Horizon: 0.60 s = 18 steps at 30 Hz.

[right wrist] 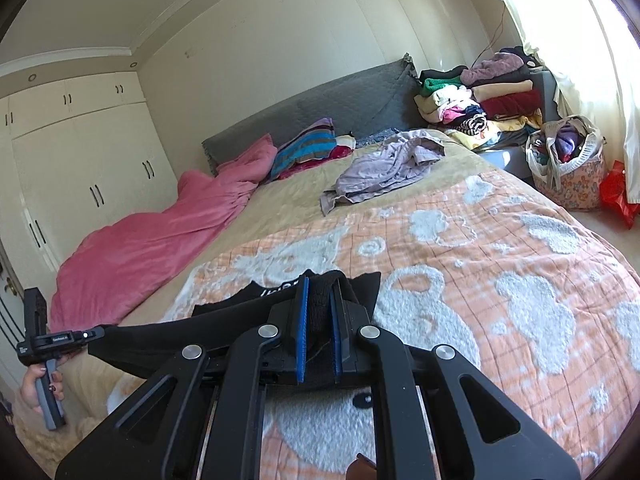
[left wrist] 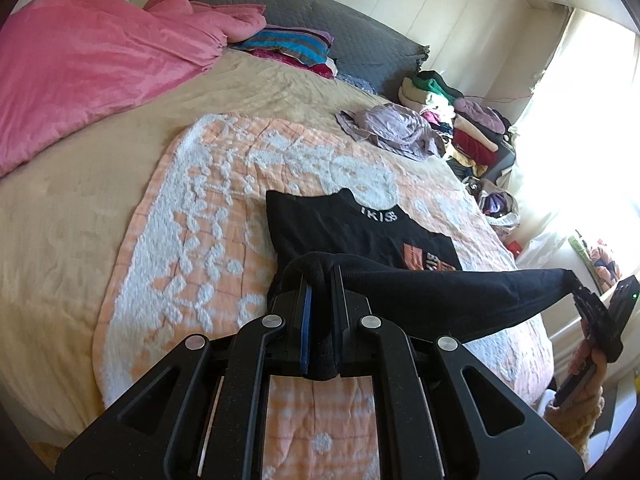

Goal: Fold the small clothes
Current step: 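Lift the hem with both tools and fold it toward the collar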

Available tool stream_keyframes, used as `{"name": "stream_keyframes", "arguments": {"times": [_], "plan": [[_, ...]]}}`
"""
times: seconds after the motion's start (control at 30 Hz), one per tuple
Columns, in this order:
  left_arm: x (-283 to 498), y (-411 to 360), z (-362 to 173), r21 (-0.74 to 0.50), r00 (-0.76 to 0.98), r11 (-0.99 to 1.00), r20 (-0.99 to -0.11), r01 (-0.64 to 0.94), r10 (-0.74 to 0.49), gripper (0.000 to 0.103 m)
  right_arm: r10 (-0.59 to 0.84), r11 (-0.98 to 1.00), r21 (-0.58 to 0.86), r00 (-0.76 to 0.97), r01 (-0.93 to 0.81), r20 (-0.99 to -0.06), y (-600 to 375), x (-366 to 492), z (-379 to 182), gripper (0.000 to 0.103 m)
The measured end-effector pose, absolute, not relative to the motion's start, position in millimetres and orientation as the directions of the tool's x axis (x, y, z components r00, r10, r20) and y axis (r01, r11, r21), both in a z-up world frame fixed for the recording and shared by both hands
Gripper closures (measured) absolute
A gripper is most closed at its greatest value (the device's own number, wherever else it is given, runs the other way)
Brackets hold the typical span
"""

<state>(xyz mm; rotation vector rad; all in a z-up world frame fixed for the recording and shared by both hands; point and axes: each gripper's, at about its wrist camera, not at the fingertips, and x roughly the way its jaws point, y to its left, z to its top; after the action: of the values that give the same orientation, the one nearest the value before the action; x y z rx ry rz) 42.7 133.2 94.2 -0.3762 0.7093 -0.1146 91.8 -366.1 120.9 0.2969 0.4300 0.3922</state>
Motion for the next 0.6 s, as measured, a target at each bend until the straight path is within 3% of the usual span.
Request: {"name": "stream_keyframes", "arguments": {"times": [0.6], "plan": [[104.2,141.0,86.6,-0.357,0.761,0.932,-0.620,-0.056,-0.192,0.101,0.378,0.914,0.308,0.830,-0.264,-0.410,-349.7,166.4,107.5,0.095]]}}
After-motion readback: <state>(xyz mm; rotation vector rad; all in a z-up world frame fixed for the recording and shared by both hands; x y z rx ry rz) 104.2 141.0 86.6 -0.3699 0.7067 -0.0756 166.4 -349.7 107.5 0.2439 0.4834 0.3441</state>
